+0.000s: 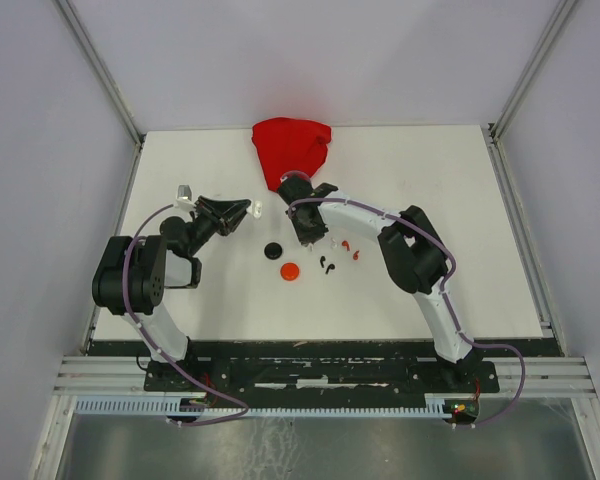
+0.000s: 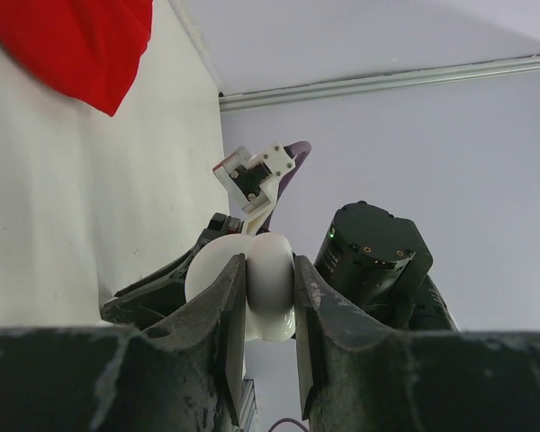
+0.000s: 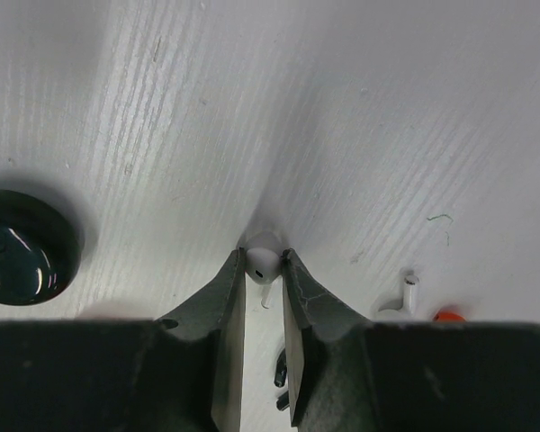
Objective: Insert the wireless bluetooth earbuds into the charging case
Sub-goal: Pick up the earbud from the center of the board.
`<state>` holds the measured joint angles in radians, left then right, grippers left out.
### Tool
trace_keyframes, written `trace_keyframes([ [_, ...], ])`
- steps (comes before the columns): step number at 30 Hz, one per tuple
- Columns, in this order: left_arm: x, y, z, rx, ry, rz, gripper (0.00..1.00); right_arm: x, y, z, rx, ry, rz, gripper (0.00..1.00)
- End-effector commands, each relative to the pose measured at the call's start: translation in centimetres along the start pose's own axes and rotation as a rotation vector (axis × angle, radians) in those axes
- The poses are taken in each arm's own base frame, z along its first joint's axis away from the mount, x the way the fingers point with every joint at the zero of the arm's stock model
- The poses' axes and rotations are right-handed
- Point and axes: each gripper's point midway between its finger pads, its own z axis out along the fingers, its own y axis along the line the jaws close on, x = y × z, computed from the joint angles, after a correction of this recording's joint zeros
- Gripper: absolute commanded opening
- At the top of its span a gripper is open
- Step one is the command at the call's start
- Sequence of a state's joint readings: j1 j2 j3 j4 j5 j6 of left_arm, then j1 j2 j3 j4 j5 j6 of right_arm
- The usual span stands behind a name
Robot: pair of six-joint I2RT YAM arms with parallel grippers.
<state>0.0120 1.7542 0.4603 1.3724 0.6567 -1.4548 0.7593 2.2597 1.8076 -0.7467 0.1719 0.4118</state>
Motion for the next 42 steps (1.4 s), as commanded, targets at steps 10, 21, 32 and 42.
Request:
trace_keyframes([
  [10,-0.2,-1.3,-0.1,0.056,-0.001,0.014,0.03,-3.8,-0.9,-3.7,0.011,-0.202,-0.013,0.16],
  [21,-0.2,-1.1,0.1,0.052,-0.001,-0.002,0.03,-6.1,-1.1,-6.3,-0.010,-0.339,0.004,0.11],
  [32,-0.2,-1.4,0.1,0.066,0.000,-0.019,0.03,-7.3,-1.5,-8.1,-0.001,-0.401,0.010,0.11],
  [42,0.2,-1.4,0.1,0.065,0.002,-0.023,0.03,-7.5,-1.8,-8.9,0.004,-0.423,0.016,0.11],
])
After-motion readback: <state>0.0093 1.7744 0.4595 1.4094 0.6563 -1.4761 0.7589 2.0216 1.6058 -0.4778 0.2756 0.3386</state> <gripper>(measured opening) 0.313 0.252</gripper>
